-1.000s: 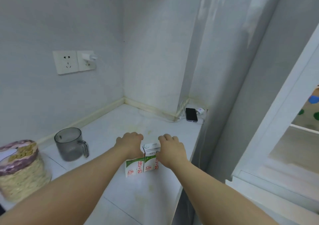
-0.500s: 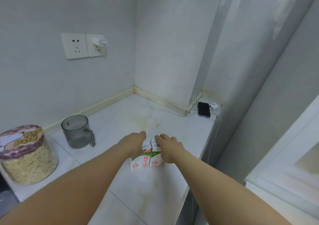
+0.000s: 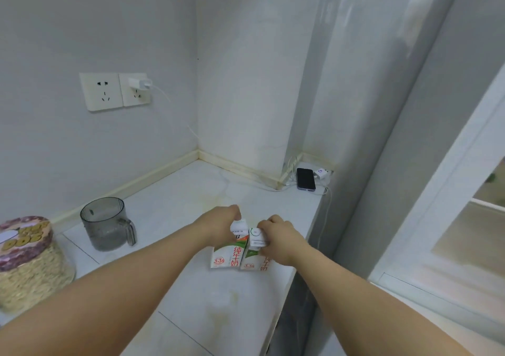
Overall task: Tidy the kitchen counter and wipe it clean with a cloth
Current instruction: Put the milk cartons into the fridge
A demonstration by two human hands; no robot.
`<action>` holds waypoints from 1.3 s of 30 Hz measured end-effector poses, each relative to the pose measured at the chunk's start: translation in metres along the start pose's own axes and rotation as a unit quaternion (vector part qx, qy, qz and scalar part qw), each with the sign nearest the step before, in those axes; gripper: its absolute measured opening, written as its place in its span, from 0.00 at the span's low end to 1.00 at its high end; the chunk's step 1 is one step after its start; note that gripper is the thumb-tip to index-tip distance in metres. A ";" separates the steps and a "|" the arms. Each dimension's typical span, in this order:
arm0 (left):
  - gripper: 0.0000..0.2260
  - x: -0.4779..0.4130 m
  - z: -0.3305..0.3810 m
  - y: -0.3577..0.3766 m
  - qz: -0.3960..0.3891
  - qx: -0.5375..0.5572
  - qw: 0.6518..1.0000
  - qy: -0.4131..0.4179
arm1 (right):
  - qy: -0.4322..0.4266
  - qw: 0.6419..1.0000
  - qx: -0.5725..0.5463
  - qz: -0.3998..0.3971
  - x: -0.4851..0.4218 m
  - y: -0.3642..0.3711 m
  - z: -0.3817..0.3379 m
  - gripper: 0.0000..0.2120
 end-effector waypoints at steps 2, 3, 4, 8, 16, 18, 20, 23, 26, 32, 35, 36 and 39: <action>0.23 0.001 0.021 -0.008 0.009 -0.011 0.999 0.033 | 0.015 0.999 -0.047 0.009 0.017 -0.011 0.013 0.21; 0.22 0.001 0.032 -0.011 0.011 -0.018 0.999 0.048 | 0.018 0.997 -0.078 0.015 0.026 -0.015 0.021 0.20; 0.22 0.001 0.048 -0.012 0.012 -0.025 0.997 0.070 | 0.025 0.994 -0.108 0.022 0.041 -0.020 0.031 0.19; 0.20 0.005 0.110 -0.011 -0.001 -0.062 0.988 0.144 | 0.061 0.983 -0.163 0.053 0.095 -0.035 0.068 0.18; 0.16 0.020 0.224 -0.002 -0.012 -0.090 0.962 0.257 | 0.141 0.974 -0.147 0.100 0.191 -0.058 0.131 0.15; 0.17 0.023 0.245 -0.002 -0.014 -0.077 0.957 0.279 | 0.157 0.969 -0.153 0.115 0.209 -0.064 0.143 0.15; 0.20 0.027 0.274 -0.001 -0.014 -0.063 0.950 0.306 | 0.168 0.961 -0.166 0.142 0.234 -0.071 0.160 0.15; 0.23 0.034 0.310 -0.001 -0.016 -0.045 0.940 0.338 | 0.186 0.949 -0.188 0.173 0.263 -0.078 0.182 0.13; 0.21 0.039 0.339 0.001 -0.004 -0.057 0.929 0.366 | 0.208 0.937 -0.196 0.201 0.288 -0.079 0.202 0.13; 0.10 0.035 0.378 0.013 0.000 -0.081 0.917 0.391 | 0.241 0.921 -0.209 0.223 0.326 -0.079 0.225 0.14; 0.10 0.038 0.398 0.016 0.000 -0.099 0.904 0.415 | 0.255 0.915 -0.213 0.228 0.345 -0.079 0.233 0.14; 0.10 0.037 0.406 0.016 -0.001 -0.102 0.902 0.420 | 0.261 0.911 -0.217 0.235 0.351 -0.080 0.237 0.15; 0.10 0.033 0.423 0.016 -0.001 -0.106 0.897 0.429 | 0.269 0.889 -0.247 0.277 0.364 -0.082 0.249 0.14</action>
Point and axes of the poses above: each hand's wrist, its own x-axis away from the middle knuckle, its own y-axis out of the palm, z = x × y, the point moved 3 cm from there along -x, towards the middle knuckle, and after that the axes turned 12 degrees about -z, right-handed, at the moved point
